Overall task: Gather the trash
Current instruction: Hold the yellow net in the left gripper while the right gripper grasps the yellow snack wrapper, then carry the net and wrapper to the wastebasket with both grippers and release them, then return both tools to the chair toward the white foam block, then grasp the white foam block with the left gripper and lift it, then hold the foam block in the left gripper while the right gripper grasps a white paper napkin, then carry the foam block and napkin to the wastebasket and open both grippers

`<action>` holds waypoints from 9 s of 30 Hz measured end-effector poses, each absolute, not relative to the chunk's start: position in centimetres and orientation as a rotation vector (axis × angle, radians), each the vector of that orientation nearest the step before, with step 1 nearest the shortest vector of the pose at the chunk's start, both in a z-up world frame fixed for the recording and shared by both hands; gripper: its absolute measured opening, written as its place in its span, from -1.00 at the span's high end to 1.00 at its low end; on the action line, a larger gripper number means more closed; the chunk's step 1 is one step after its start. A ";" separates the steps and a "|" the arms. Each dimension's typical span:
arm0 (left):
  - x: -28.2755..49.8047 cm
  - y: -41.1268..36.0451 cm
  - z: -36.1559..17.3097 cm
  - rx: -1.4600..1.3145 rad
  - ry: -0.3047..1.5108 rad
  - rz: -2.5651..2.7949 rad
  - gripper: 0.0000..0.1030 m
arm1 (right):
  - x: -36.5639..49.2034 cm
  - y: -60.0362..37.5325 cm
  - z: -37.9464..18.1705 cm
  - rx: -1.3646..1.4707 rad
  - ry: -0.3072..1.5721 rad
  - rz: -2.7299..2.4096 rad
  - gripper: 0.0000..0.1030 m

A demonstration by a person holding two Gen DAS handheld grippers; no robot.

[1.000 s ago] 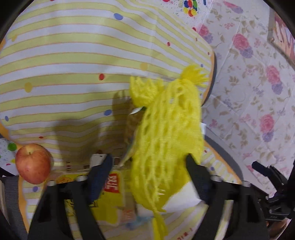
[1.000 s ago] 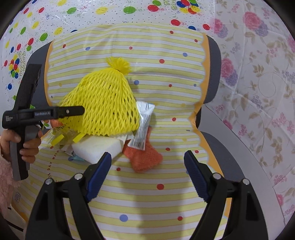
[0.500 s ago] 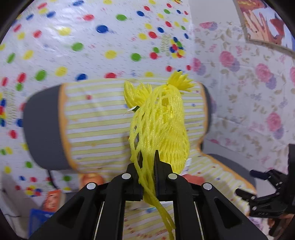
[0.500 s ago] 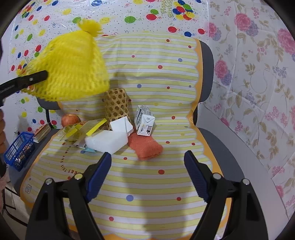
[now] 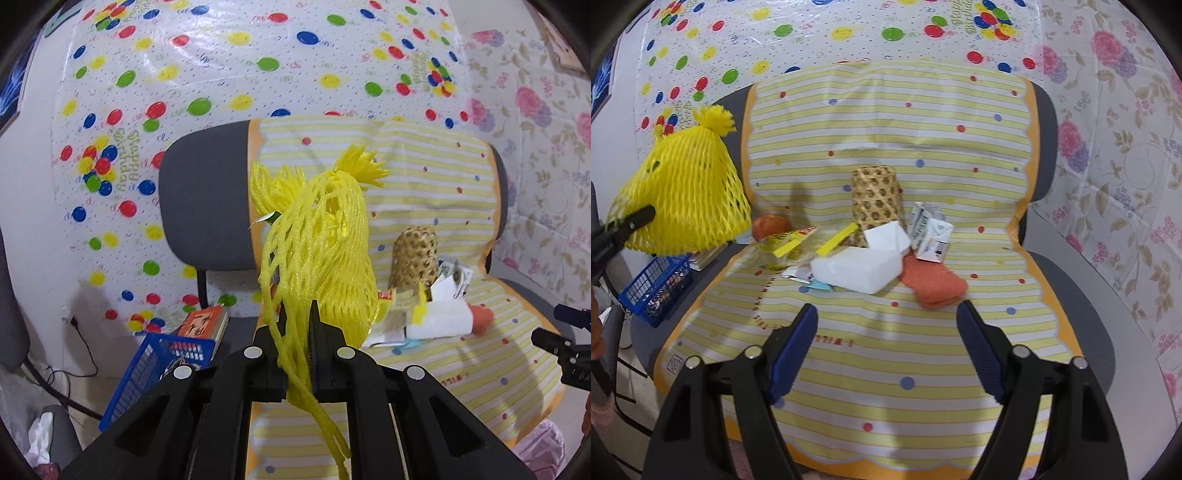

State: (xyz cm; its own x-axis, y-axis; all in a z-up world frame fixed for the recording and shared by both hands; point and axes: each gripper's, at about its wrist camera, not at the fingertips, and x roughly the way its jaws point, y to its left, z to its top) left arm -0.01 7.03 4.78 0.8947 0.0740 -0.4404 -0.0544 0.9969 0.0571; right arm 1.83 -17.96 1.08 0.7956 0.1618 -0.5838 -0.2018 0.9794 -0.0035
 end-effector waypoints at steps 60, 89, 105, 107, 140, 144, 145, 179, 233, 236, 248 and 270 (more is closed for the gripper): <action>1.4 8.8 7.8 0.095 0.423 0.067 0.83 | 11.7 -12.3 5.6 0.103 0.544 0.401 0.86; -12.3 -11.4 3.4 0.226 0.405 -0.493 0.82 | -17.5 -28.6 5.6 -0.003 0.554 -0.169 0.86; -13.2 -22.6 -5.6 0.341 0.631 -0.767 0.82 | -22.2 -34.6 -1.7 0.014 0.752 -0.423 0.83; -12.9 -23.5 -6.3 0.365 0.640 -0.770 0.81 | -21.9 -35.1 -2.9 0.022 0.777 -0.429 0.82; -8.2 -11.2 -0.3 0.171 0.628 -0.489 -0.08 | -16.8 -32.1 1.5 0.058 0.663 -0.189 0.53; -7.2 -8.5 0.5 0.142 0.621 -0.410 -0.08 | -14.3 -30.0 1.9 0.046 0.662 -0.115 0.51; -6.8 -7.7 0.7 0.137 0.619 -0.386 -0.08 | -13.4 -29.3 2.0 0.038 0.661 -0.095 0.46; 13.1 -9.8 -4.9 0.029 0.783 -0.117 -0.36 | 4.4 -27.7 -2.0 0.050 0.692 -0.019 0.32; 13.0 2.8 -2.4 0.001 0.671 -0.098 0.32 | 22.7 -17.4 -6.1 -0.026 0.755 0.328 0.05; 12.5 2.9 -2.3 -0.004 0.675 -0.100 0.31 | 21.4 -17.1 -5.9 -0.058 0.752 0.353 0.64; 3.8 0.7 0.4 0.019 0.607 -0.197 0.31 | 8.4 -17.5 -0.7 -0.034 0.693 0.369 0.97; -9.6 -11.0 -0.1 0.186 0.529 -0.598 0.30 | -10.5 -25.8 0.8 0.034 0.697 0.051 0.97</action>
